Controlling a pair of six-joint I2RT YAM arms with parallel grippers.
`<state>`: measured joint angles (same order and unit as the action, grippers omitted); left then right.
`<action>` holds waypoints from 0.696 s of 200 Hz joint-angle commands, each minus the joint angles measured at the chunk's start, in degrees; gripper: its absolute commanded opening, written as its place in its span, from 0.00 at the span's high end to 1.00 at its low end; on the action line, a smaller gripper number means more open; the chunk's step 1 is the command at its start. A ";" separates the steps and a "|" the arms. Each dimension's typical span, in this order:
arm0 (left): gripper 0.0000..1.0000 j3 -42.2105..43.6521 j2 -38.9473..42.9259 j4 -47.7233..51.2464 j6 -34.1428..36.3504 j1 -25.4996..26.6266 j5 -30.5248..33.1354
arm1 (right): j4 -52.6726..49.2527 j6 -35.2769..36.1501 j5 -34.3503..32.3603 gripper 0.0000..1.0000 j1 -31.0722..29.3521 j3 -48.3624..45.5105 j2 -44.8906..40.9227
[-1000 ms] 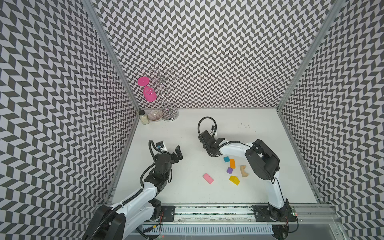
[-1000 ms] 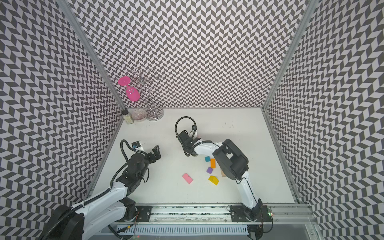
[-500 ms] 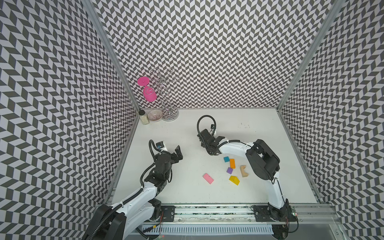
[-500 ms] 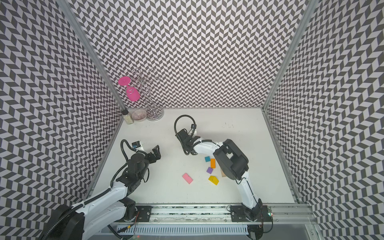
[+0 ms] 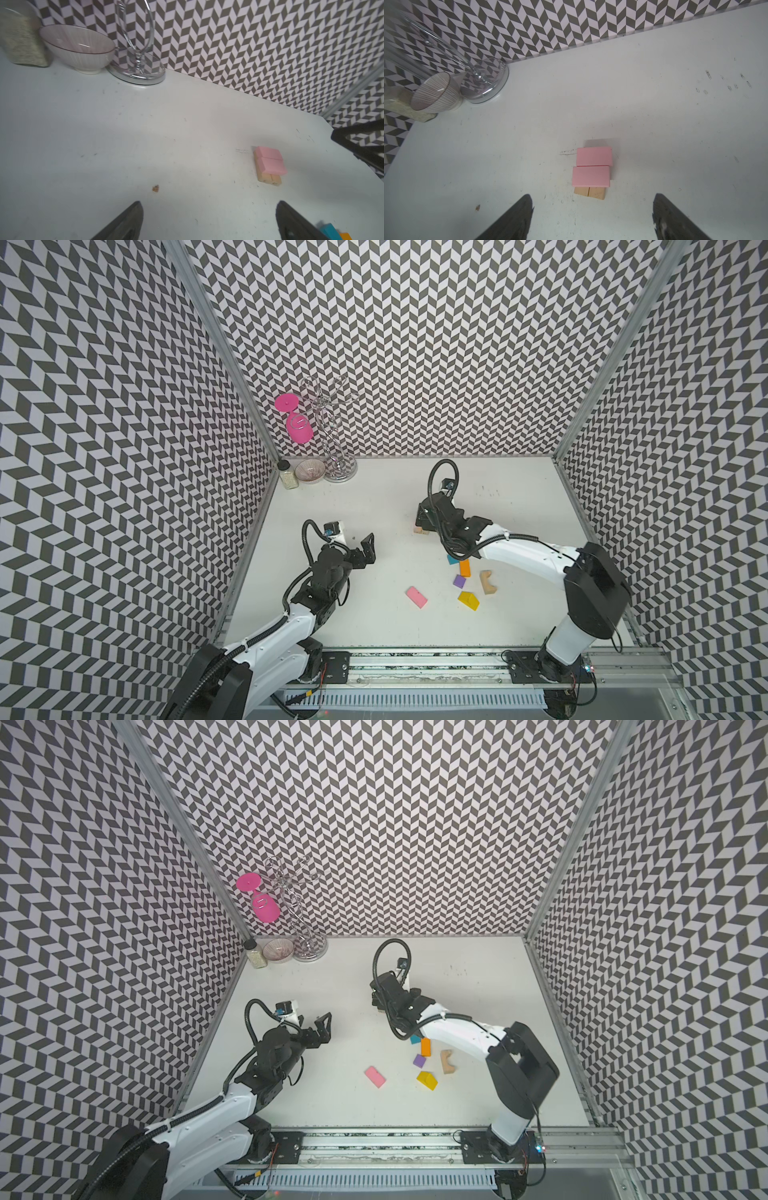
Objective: Build the wood block tower
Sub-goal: 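Lower the second pink block onto the wooden pair and open the right gripper, then raise the right gripper off the stack while the left gripper moves toward it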
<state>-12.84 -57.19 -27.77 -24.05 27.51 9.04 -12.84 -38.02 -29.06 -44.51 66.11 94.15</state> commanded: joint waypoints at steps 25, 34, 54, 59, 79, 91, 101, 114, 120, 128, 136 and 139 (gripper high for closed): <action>0.00 -4.56 -7.50 -4.11 3.45 6.51 -3.10 | 11.88 5.37 6.24 0.10 9.35 -13.43 -10.39; 0.00 -5.35 -9.30 -4.79 3.65 7.11 -3.51 | 12.85 5.79 8.92 0.10 11.90 -15.22 -11.59; 0.00 -7.67 -13.70 -5.64 3.68 7.86 -6.01 | 13.79 6.63 12.30 0.09 15.77 -17.43 -12.67; 0.00 -8.31 -14.76 -5.63 3.66 8.06 -6.21 | 13.89 6.96 12.43 0.09 16.37 -17.58 -12.63; 0.00 -10.83 -18.70 -5.55 3.49 9.00 -6.25 | 14.33 8.28 13.84 0.09 17.65 -17.31 -10.97; 0.00 -12.33 -21.01 -5.00 3.66 9.31 -5.98 | 14.64 8.81 15.52 0.09 18.34 -16.69 -9.23; 0.00 -13.66 -22.71 -4.27 3.85 9.45 -5.80 | 14.77 9.10 17.18 0.09 18.83 -15.76 -7.49; 0.00 -15.43 -24.94 -3.00 4.25 9.58 -5.42 | 14.03 9.25 19.50 0.10 19.50 -13.94 -4.97; 0.00 -16.22 -25.90 -2.33 4.45 9.68 -5.29 | 13.25 9.31 20.57 0.10 19.76 -12.81 -3.52; 0.00 -17.11 -27.06 -1.53 4.71 9.75 -4.92 | 12.39 9.75 21.79 0.10 19.97 -11.19 -1.59; 0.00 -18.08 -28.05 -0.85 4.96 9.82 -4.71 | 12.12 9.89 22.51 0.12 19.94 -9.89 0.35; 0.00 -18.36 -28.45 -0.67 5.06 9.82 -4.73 | 12.06 9.89 22.88 0.12 20.05 -9.38 1.06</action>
<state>-28.34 -83.26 -30.70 -20.23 36.86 3.77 -1.69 -29.65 -11.25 -25.26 52.64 90.56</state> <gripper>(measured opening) 0.999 0.895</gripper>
